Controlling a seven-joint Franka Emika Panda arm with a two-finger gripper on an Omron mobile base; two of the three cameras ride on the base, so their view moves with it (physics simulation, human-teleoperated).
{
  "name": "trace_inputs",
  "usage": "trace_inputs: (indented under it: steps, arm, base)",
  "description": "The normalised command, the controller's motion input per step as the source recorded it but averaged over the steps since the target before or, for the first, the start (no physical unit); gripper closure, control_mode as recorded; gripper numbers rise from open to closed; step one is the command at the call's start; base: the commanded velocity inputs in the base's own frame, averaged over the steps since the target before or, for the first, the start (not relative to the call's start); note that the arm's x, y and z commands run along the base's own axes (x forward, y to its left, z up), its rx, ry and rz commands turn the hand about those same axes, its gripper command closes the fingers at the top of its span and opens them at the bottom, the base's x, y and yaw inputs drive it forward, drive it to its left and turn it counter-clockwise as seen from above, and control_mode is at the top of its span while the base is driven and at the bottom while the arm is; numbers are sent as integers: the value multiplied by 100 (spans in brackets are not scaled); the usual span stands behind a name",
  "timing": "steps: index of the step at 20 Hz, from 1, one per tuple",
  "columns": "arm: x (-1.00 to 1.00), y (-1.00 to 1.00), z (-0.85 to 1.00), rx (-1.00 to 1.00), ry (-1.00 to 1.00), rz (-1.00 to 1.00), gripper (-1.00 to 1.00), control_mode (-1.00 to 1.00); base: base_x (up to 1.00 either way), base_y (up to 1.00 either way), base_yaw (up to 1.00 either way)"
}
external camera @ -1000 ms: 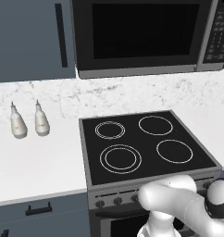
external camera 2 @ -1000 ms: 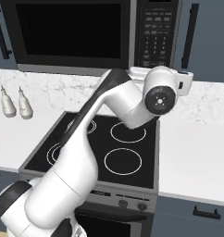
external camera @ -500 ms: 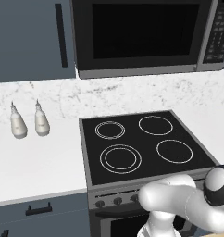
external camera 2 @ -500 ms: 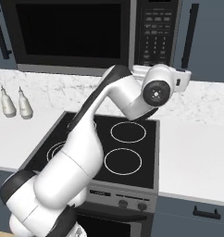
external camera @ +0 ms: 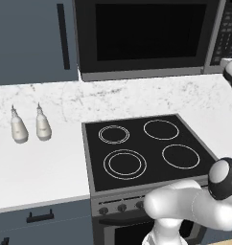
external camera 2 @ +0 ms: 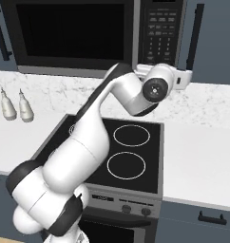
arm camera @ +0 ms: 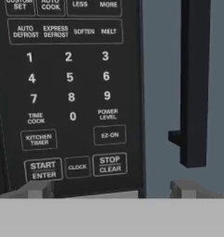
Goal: Open the microwave, place the bowl with waffle inside the microwave, then close the microwave door and turn it on.
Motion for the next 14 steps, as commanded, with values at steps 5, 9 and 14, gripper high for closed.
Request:
trace_inputs:
  steps: [5,9,14]
  arm:
    - [35,0,0,0,0,0,-100,-100]
    - [28,0,0,0,0,0,-100,-100]
    - [10,0,0,0,1,0,-100,-100]
  base:
    - [0,0,0]
    - [0,0,0]
    - [0,0,0]
